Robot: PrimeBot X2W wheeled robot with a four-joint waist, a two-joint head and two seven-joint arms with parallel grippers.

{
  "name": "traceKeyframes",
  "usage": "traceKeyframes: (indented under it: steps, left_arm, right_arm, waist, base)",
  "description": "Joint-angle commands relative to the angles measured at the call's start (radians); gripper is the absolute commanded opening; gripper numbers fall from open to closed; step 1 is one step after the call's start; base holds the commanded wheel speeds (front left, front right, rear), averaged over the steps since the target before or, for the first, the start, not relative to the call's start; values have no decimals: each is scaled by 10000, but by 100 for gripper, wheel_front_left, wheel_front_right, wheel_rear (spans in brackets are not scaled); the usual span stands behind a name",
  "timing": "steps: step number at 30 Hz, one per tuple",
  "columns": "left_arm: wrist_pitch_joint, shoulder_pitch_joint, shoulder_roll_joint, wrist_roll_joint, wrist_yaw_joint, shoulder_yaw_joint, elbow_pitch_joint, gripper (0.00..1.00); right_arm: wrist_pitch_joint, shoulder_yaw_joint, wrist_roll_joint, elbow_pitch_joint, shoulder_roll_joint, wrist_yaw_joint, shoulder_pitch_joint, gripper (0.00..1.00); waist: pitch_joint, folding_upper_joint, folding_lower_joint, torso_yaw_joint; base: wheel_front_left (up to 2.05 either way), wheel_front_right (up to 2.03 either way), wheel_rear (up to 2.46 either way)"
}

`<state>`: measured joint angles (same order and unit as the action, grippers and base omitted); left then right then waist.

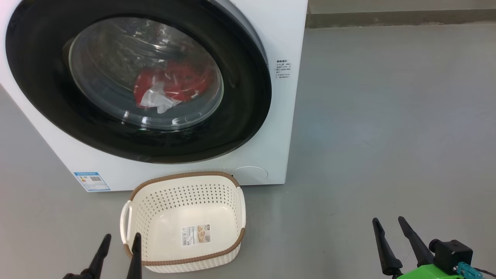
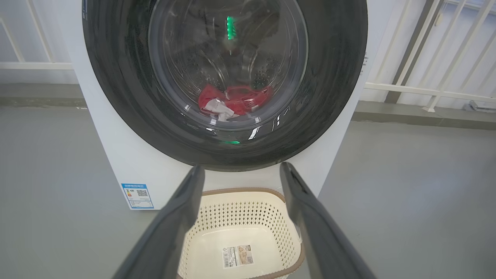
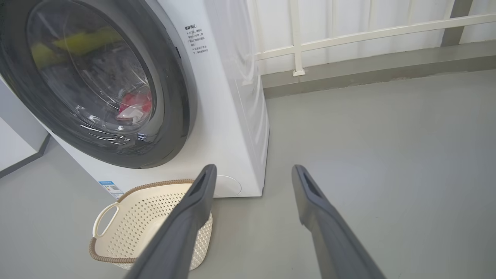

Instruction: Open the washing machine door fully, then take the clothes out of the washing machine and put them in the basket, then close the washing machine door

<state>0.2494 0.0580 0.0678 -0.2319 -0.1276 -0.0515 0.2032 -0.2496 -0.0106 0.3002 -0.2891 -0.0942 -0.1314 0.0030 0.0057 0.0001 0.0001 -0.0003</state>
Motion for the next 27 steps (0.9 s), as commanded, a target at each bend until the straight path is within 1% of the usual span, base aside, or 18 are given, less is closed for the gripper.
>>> traceKeyframes:
  steps: [1, 7, 15, 16, 17, 18, 23, 27]
  left_arm:
    - [124, -266, 103, -46, -31, 379, -162, 100]
    - [124, -313, 51, -178, -31, 450, 46, 100]
    - [124, -380, 57, -180, -31, 468, 106, 100]
    - [124, -384, 60, -180, -31, 477, 99, 100]
    - [124, -390, 59, -181, -31, 483, 92, 100]
    - [124, -397, 57, -181, -31, 486, 84, 100]
    - [124, -503, 41, -213, -31, 454, 23, 100]
    - [124, -679, 74, -269, -31, 383, -50, 100]
  right_arm:
    - [-122, 205, -96, 242, -42, 7, -74, 100]
    - [-122, 71, -112, 304, 63, 7, -53, 100]
    - [-122, 133, -97, 370, 156, 7, -160, 100]
    - [-122, 158, 11, 386, 169, 7, -215, 73]
    - [-122, 176, 148, 429, 184, 7, -286, 15]
    - [-122, 193, 262, 480, 193, 7, -362, 0]
    - [-122, 258, 957, 885, 234, 7, -1083, 0]
    - [-122, 329, 1685, 1118, 260, 7, -2128, 0]
  waist:
    - [5, -1, -1, -3]
    - [17, -1, -1, -15]
    - [50, -1, -1, -31]
    - [60, -1, -1, -41]
    - [68, -1, -1, -50]
    - [82, -1, -1, -59]
    - [298, -1, -1, -123]
    - [599, -1, -1, -148]
  base:
    - [0, 0, 0]
    - [0, 0, 0]
    - [0, 0, 0]
    - [0, 0, 0]
    - [0, 0, 0]
    - [0, 0, 0]
    - [0, 0, 0]
    - [0, 0, 0]
